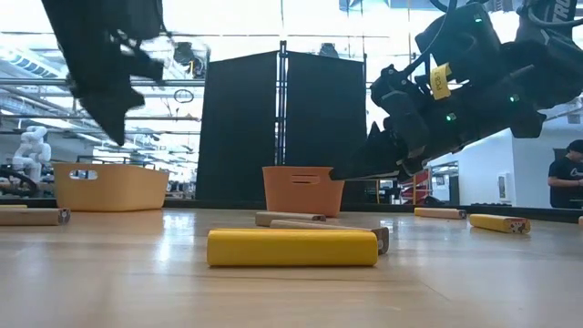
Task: Sort blocks
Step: Put the yellow block into the yellow bin
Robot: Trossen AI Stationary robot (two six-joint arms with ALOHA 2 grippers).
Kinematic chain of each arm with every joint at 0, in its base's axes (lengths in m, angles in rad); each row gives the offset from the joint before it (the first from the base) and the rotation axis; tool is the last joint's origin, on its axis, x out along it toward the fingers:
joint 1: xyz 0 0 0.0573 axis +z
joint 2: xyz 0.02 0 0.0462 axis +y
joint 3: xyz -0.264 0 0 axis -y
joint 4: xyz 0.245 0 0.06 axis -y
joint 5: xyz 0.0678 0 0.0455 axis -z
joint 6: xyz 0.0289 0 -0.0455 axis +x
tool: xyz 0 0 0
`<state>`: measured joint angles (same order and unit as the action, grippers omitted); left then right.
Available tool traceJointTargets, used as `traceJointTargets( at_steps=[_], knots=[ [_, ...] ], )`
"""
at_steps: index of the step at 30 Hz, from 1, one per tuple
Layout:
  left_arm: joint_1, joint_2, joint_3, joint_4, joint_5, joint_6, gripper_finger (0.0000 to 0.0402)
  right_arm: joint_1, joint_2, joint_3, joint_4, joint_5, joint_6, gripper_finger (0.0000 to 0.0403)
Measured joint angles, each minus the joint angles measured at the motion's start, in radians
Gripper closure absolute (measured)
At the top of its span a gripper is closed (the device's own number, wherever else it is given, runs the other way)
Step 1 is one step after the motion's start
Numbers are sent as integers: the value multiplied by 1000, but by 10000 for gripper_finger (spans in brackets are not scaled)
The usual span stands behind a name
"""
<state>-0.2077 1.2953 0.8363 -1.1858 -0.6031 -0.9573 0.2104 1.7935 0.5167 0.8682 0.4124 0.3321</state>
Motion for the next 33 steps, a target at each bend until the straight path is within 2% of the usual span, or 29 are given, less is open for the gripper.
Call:
traceJointTargets(
  at_steps=[3,8,12,15,19,24,28,33],
  knots=[
    [-112,0,3,205,4,97,402,0,0,0,0,0,0,403],
    [-294,15,-41,716,38,386,402,0,0,0,0,4,0,403],
    [-384,54,-50,1029,54,513,402,0,0,0,0,5,22,403],
    [-423,95,-52,1191,79,576,402,0,0,0,1,5,23,403],
    [-445,174,-52,1327,167,627,402,0,0,0,1,5,23,403],
    [-441,309,-52,1427,182,625,389,0,0,0,1,5,23,403],
    [-442,413,-52,1544,185,694,345,0,0,0,1,5,23,403],
    [-441,476,-52,1608,184,805,261,0,0,0,1,4,23,403]
  ],
)
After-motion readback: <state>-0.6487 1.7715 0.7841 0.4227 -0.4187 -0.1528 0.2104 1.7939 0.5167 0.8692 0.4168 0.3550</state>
